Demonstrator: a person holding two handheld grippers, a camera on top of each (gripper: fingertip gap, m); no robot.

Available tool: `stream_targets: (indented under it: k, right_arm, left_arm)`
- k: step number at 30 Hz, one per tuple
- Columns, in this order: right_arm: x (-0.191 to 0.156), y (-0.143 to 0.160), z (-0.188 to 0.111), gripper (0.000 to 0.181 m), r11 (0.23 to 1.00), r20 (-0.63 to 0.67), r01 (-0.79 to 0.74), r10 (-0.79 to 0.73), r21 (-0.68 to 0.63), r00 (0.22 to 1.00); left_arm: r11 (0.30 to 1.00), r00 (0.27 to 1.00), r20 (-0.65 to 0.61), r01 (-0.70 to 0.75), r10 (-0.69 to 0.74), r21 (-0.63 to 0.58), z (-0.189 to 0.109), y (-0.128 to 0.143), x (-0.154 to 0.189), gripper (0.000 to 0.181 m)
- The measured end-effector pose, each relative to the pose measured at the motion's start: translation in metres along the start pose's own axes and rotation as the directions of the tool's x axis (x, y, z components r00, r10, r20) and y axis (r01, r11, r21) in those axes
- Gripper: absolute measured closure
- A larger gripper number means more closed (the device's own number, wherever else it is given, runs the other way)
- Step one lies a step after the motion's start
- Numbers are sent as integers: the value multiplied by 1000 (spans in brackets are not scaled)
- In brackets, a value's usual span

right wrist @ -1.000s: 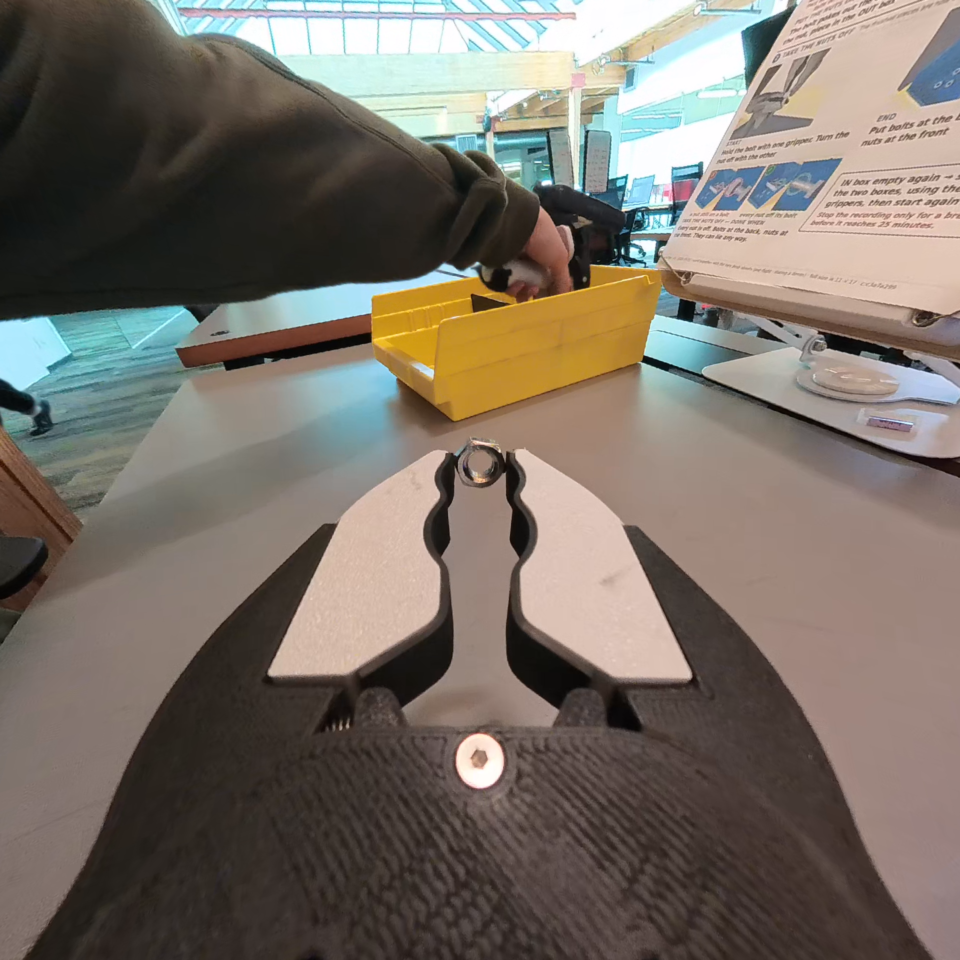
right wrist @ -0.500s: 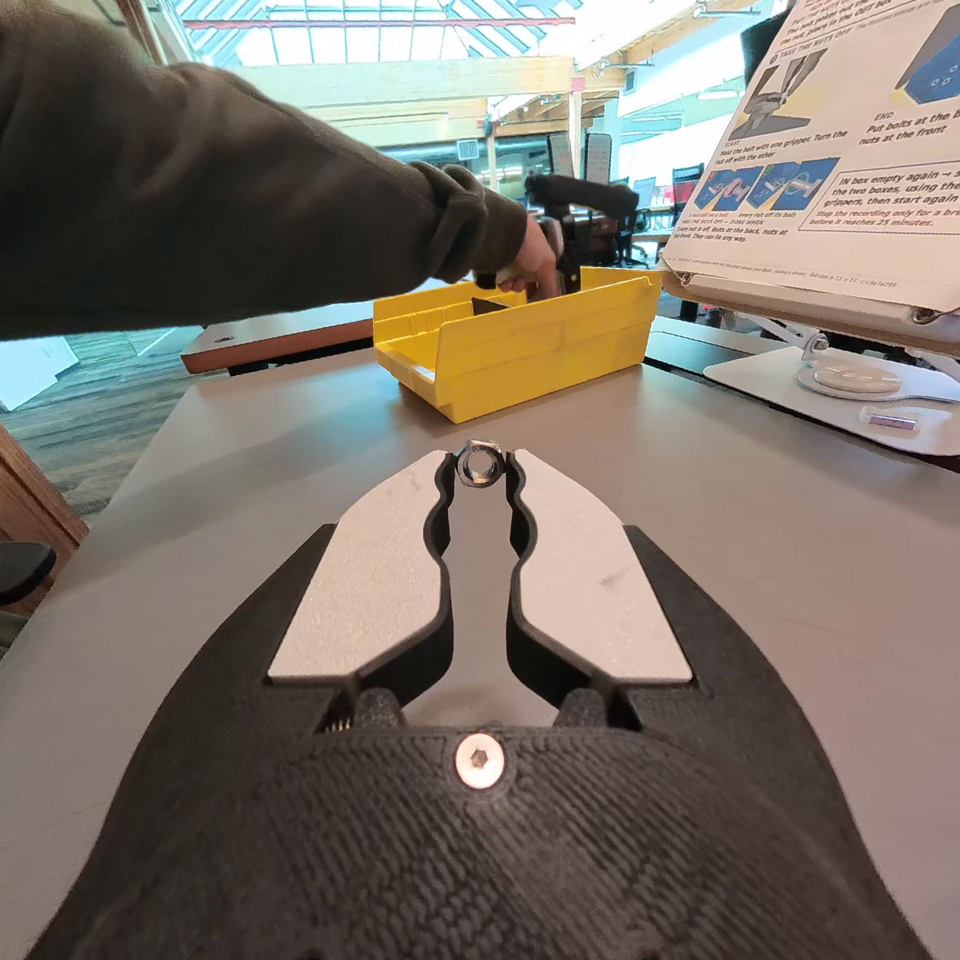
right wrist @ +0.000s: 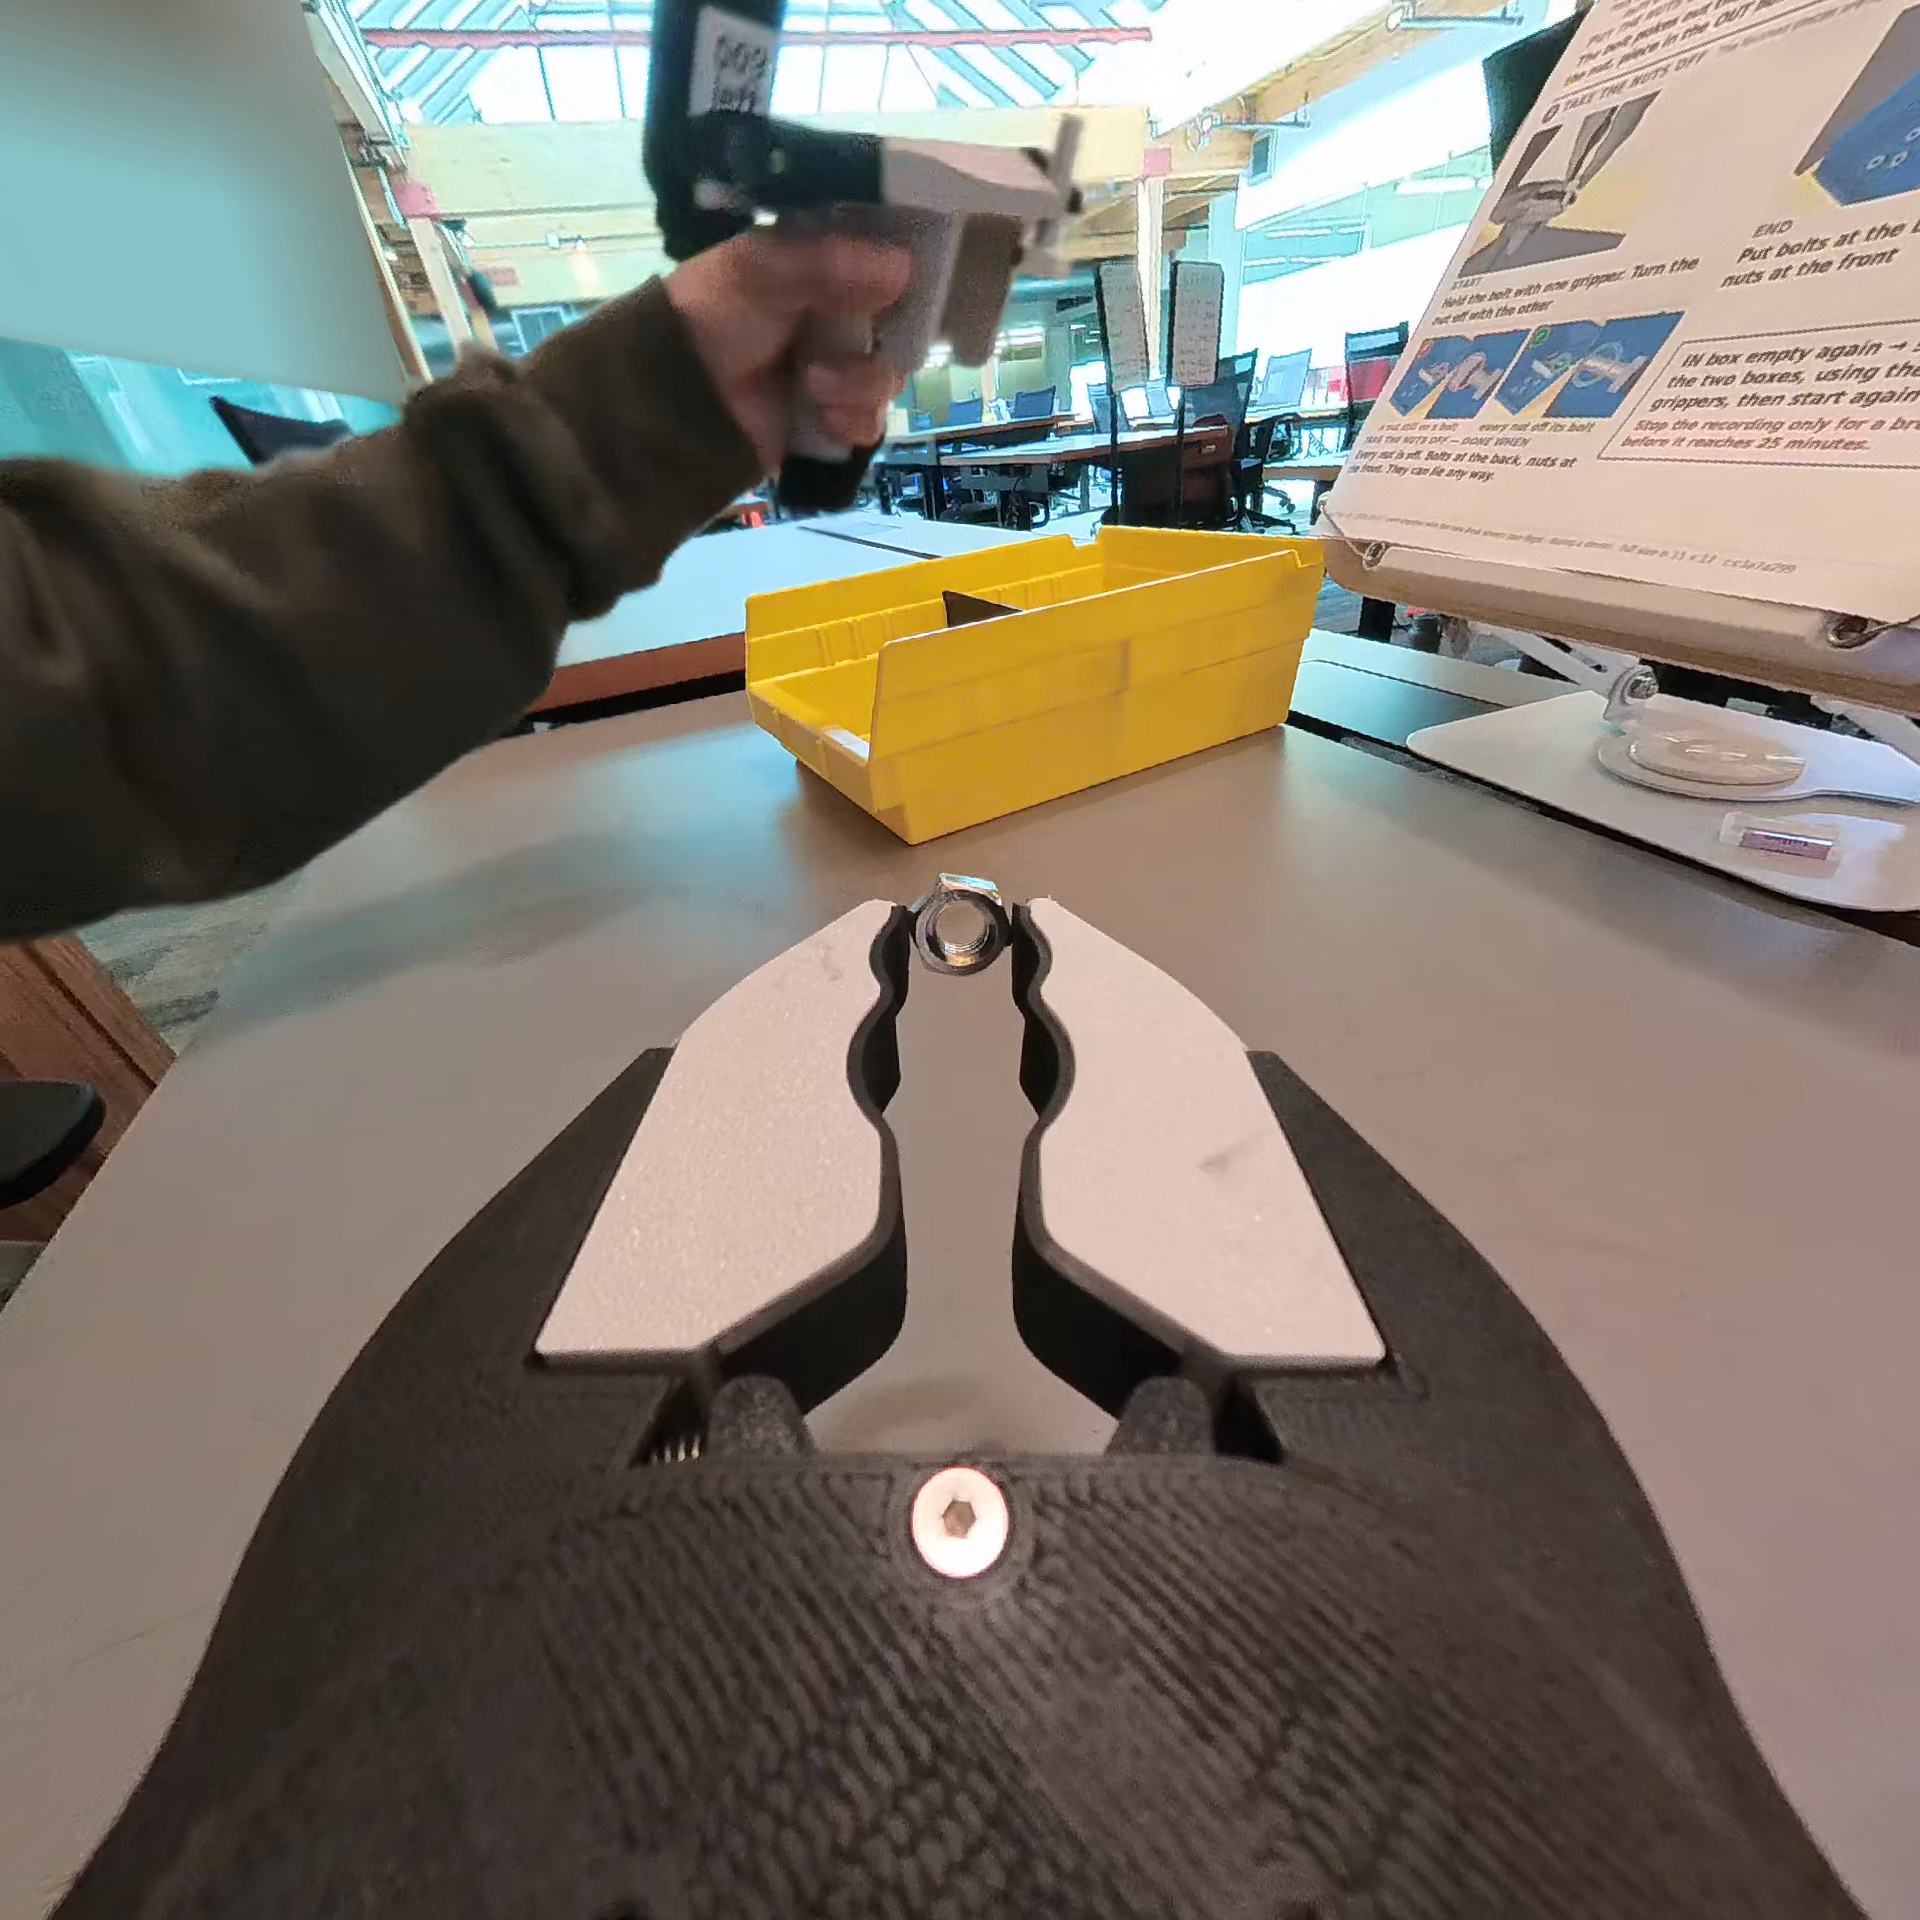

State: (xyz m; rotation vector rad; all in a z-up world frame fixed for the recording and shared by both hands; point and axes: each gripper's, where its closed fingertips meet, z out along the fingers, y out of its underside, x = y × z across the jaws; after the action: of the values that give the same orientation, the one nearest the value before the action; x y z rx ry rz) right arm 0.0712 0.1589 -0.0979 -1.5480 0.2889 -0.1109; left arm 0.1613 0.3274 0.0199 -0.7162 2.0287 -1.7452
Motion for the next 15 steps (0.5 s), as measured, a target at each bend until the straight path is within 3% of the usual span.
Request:
stream_targets:
  k: [3,6,10,12,15]
  right_arm:
    - [0,0,0,163,1000,4,-8,8,0,1000]
    - [1,-1,-2,163,1000,8,0,0,-10,1000]
    - [-2,-15,-15,163,994,47,107,-105,-36,993]
    - [-2,-20,-25,163,976,71,201,-196,-78,978]
    - [-3,-31,-35,162,920,152,350,-325,-176,933]
  left_arm:
    - [992,987,-152,61,-44,110,27,27,66,172]
    - [989,972,-234,35,-1,140,60,67,111,172]
    - [993,950,-304,-35,68,112,90,100,149,172]
    - [991,947,-293,-116,132,72,95,105,157,172]
    - [988,936,-329,-89,128,130,94,106,173,173]
